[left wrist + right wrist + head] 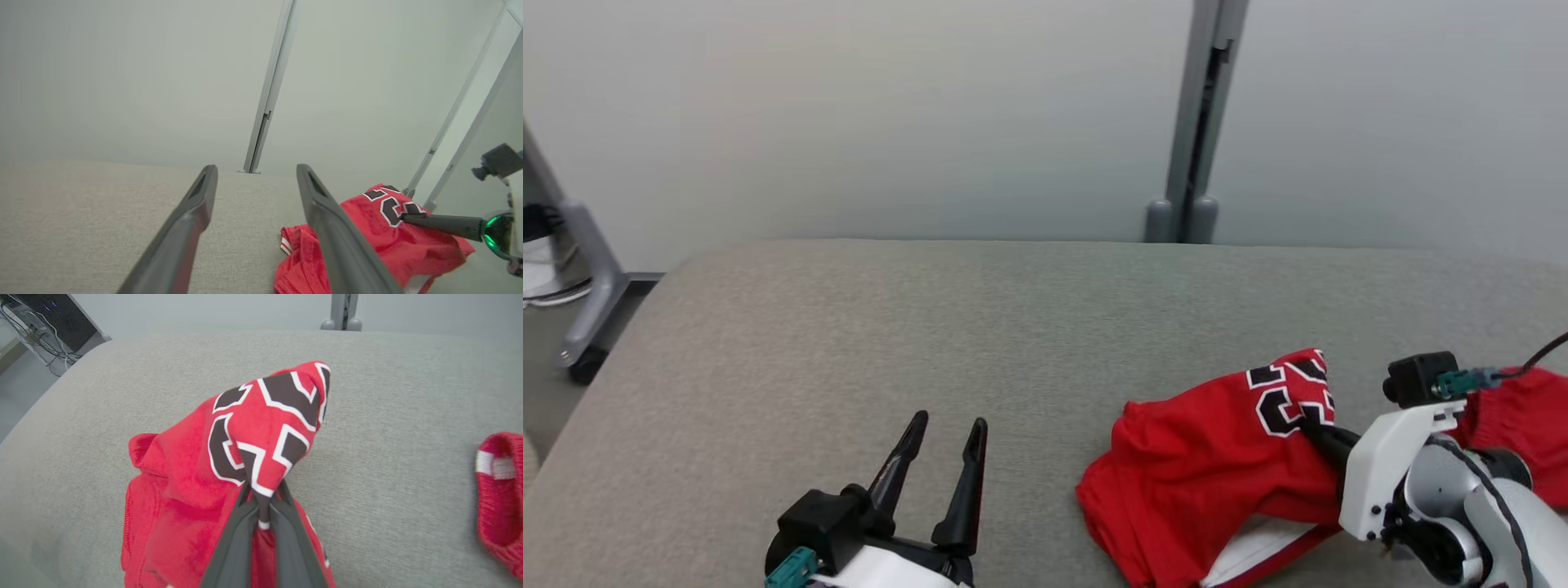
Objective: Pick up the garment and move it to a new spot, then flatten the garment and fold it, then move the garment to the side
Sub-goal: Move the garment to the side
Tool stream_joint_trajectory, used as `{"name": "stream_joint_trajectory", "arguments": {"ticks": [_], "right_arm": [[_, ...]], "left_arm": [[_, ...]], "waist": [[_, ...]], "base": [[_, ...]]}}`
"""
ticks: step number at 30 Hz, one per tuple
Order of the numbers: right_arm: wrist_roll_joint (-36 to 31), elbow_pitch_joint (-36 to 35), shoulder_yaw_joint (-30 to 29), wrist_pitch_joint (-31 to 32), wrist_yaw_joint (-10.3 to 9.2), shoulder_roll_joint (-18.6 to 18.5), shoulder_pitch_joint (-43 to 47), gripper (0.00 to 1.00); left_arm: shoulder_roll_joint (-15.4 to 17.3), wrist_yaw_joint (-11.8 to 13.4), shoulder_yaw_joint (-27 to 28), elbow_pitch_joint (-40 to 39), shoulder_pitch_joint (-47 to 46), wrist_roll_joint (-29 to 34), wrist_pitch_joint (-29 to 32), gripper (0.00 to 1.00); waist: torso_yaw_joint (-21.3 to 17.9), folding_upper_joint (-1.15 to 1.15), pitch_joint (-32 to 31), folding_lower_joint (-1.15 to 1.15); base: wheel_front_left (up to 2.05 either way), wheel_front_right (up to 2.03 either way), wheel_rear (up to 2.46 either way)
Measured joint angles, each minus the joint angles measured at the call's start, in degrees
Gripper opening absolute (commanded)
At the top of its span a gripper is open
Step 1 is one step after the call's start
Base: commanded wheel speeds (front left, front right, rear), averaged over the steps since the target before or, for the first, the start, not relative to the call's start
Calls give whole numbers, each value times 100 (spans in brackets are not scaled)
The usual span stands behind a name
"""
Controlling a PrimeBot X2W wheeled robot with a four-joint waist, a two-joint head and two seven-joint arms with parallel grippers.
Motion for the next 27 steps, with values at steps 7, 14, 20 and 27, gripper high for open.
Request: {"name": "stream_joint_trajectory", "arguments": {"ticks": [7,14,20,27], "right_arm": [[140,-207,592,116,0,-486,-703,0],[459,-164,1132,-105,0,-907,-1493,0],[706,111,1217,-564,0,-1285,-2146,0],[823,867,1206,-983,2,-1580,-2749,0]], "left_arm": [[-156,-124,-226,77,-277,8,-53,100],[-167,-166,-314,133,-480,57,-46,100],[46,-220,-337,-57,-842,168,180,100],[309,-269,-316,-271,-1111,267,389,100]], "waist": [[-915,0,122,0],[-1751,0,465,0],[-1931,0,1100,0],[-1967,0,1897,0]], "base": [[0,0,0],[0,0,0],[0,0,0],[0,0,0]]}}
